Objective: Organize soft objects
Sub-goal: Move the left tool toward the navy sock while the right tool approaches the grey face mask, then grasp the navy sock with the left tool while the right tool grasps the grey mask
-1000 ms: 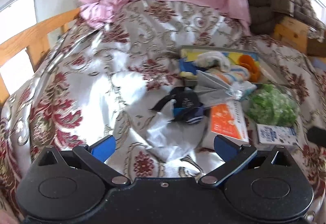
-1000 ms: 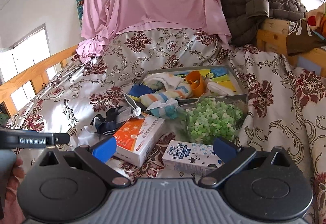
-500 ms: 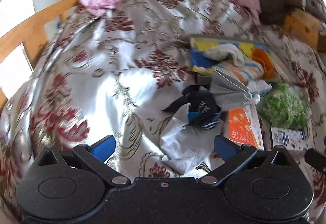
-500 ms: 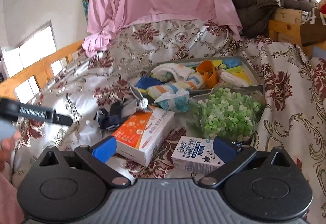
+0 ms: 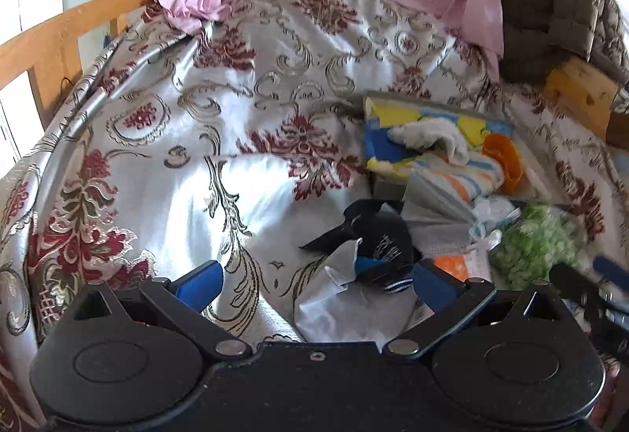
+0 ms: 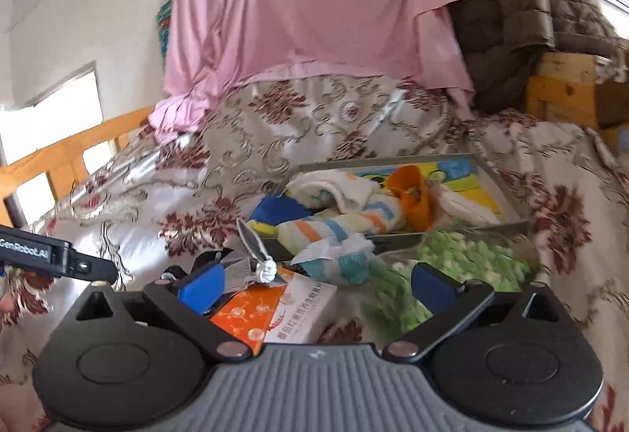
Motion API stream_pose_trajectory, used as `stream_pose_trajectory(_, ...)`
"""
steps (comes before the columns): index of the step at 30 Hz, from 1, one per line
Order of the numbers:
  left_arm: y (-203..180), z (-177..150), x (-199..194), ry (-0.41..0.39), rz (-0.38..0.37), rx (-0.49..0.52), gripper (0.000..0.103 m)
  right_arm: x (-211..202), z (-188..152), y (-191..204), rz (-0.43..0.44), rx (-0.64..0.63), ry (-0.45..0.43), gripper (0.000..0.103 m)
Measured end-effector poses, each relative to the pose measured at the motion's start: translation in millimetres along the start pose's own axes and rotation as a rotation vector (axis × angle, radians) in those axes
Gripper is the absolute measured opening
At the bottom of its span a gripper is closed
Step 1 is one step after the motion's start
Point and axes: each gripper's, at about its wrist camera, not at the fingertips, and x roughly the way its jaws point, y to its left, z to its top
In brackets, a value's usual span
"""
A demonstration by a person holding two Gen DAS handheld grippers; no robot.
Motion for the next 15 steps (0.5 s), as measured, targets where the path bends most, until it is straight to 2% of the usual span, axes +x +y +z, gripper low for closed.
stream_pose_trajectory(4, -4.6, -0.7, 23.4, 0.019, 0.005, 0.049, 0.102, 22.3, 2.6, 8.7, 0.072, -0.058, 0.030, 0.103)
stream_pose_trajectory(9, -14.0, -8.2, 52.6, 0.058, -0.013, 0.162, 0.102, 51.4, -0.8, 16.7, 0.138, -0.095, 0.073, 0.103)
stream_pose_trajectory(12, -18.4, -11.4, 59.6, 0.036, -0.012, 0.216, 0.102, 62.9, -1.8, 16.1, 0.173, -0.075, 0.084, 0.102)
stream_pose_trajectory(15, -25.2, -12.2, 63.8, 0.001, -0.019, 0.275, 0.102, 67.9, -1.2, 14.3, 0.191, -0.059, 0.084, 0.096)
